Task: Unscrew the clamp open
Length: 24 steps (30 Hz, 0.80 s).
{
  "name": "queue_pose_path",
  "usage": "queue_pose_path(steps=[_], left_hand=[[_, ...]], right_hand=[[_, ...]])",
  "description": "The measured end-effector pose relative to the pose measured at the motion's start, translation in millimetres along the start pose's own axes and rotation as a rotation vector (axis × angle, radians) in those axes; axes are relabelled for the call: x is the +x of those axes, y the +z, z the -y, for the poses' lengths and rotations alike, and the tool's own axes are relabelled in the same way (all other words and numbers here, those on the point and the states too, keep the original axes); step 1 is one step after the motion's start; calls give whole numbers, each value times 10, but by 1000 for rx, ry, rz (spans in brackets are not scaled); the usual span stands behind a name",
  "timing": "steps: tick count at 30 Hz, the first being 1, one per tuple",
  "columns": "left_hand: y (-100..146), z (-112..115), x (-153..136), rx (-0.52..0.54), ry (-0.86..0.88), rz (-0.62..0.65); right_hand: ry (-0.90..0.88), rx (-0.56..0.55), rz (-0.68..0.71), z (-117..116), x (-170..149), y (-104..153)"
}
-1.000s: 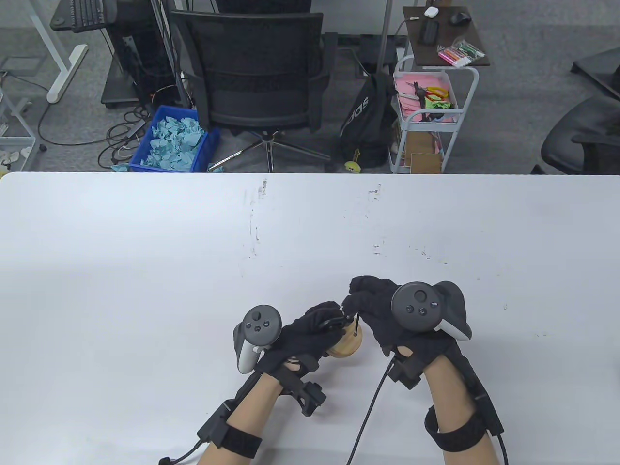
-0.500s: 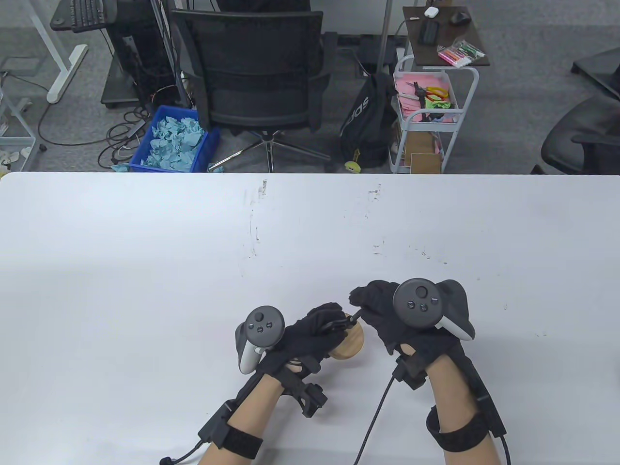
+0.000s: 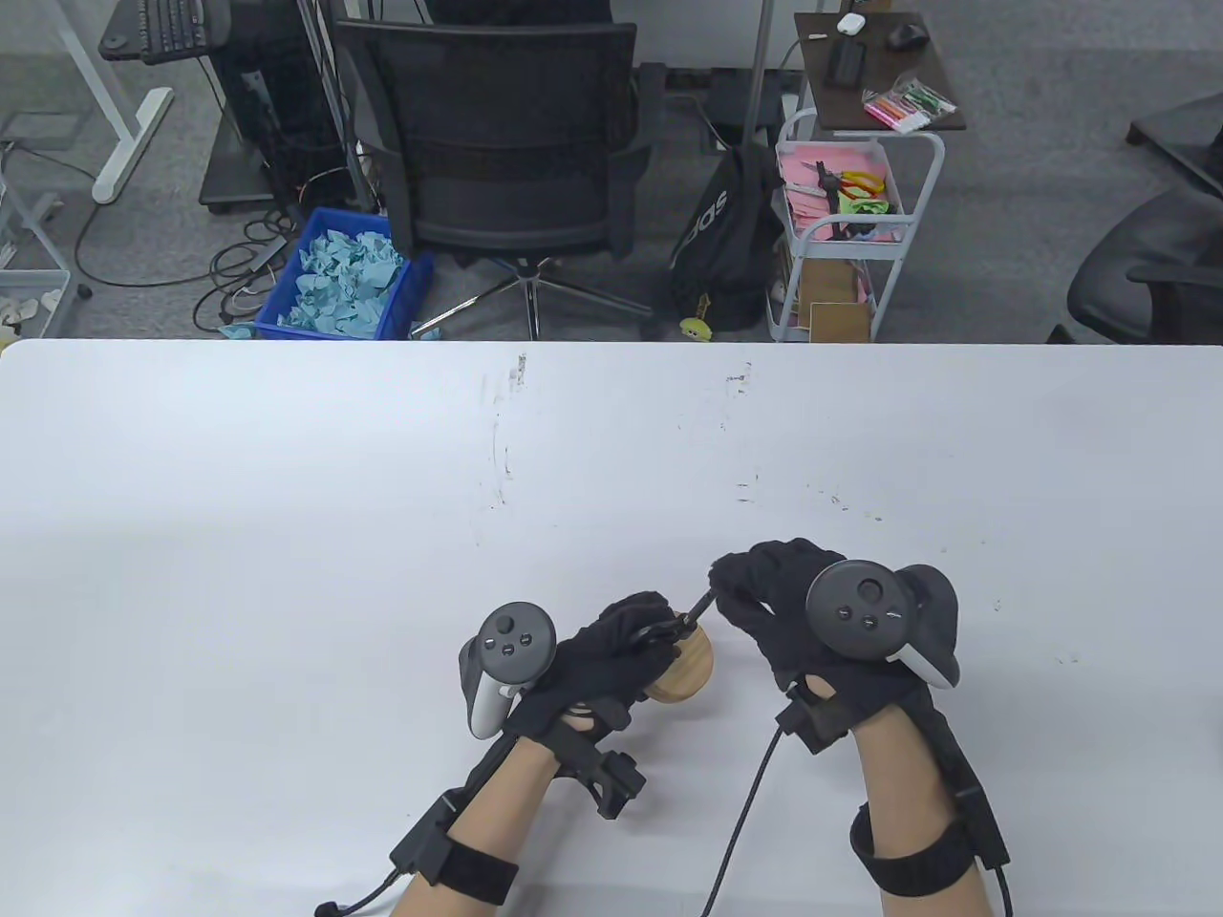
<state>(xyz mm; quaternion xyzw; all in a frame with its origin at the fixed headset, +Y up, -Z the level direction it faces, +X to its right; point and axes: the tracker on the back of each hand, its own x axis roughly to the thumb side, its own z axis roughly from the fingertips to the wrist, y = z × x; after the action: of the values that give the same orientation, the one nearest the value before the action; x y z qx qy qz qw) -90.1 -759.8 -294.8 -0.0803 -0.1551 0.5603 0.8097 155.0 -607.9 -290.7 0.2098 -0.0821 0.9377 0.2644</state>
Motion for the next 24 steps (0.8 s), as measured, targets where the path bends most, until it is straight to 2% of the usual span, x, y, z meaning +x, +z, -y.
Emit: queue_pose_path(steps=[5, 8, 11, 16, 24], left_hand=[[4, -4, 12, 0, 50, 15], [2, 24, 19, -33, 58, 34], [-12, 57, 31, -53, 34, 38], [-18, 96, 17, -84, 19, 32], [-11, 60, 0, -66, 66, 21]], right_hand=[[117, 118, -109, -90, -73, -28], [108, 103, -117, -138, -124, -54], [58, 126, -94, -186, -121, -66], [-42, 133, 22, -238, -21, -90], [-32, 138, 90, -222, 72, -70]])
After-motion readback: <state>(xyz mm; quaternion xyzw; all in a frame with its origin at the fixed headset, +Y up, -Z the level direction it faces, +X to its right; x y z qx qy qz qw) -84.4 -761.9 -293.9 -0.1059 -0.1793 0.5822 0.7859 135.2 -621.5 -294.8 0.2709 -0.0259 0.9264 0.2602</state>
